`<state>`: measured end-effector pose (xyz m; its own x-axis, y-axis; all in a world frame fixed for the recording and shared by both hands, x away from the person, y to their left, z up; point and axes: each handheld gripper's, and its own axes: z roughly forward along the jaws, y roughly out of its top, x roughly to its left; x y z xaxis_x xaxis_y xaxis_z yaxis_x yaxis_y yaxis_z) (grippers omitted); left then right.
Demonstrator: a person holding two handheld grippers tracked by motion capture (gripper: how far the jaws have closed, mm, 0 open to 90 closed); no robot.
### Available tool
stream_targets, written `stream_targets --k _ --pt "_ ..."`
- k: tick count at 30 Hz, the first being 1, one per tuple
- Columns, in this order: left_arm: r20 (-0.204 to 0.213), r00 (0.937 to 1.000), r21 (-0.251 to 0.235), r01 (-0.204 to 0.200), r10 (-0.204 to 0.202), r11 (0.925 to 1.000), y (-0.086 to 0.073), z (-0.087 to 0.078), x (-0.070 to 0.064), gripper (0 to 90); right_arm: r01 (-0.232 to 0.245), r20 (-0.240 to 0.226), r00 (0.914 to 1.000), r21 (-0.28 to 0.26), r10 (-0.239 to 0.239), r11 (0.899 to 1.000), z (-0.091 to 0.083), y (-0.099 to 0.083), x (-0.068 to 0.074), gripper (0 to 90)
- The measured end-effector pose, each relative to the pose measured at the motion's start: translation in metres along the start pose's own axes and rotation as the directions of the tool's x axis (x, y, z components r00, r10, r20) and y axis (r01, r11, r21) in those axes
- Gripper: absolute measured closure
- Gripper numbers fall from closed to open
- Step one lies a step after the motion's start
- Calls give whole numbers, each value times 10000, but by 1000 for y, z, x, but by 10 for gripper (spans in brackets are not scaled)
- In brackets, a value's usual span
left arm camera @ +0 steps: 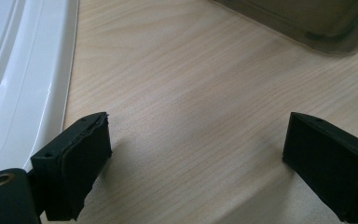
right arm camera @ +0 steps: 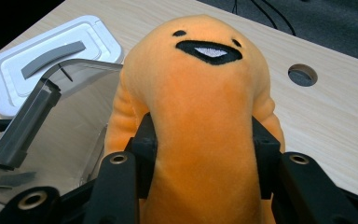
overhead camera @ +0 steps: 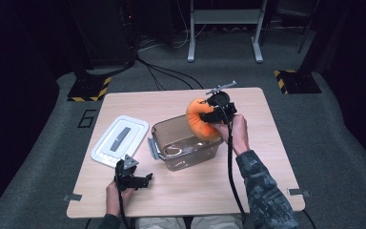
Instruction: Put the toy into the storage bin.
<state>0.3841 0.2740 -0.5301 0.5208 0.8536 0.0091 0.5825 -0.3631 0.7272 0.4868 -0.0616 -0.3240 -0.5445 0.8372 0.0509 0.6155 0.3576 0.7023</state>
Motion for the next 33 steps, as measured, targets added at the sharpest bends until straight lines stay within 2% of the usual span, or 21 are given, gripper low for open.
stream_targets --k 1,13,17,31,33 --pt "-1 10000 5 -3 3 10000 0 0 0 72 102 -23 9999 16 -102 9999 1 0 0 563" --pt "1 10000 1 -3 3 10000 0 0 0 72 -49 -44 10000 311 51 9995 13 -4 2 556" --pt "0 10000 1 4 -4 10000 0 0 0 72 80 -51 10000 413 -78 9991 16 -5 5 554" --pt "13 10000 10 6 -6 10000 0 0 0 72 -41 -66 10000 770 47 9970 35 -12 7 543" --pt "-1 9999 -66 105 -105 9999 0 0 0 72 -125 -40 9999 768 129 9970 37 -13 7 541"
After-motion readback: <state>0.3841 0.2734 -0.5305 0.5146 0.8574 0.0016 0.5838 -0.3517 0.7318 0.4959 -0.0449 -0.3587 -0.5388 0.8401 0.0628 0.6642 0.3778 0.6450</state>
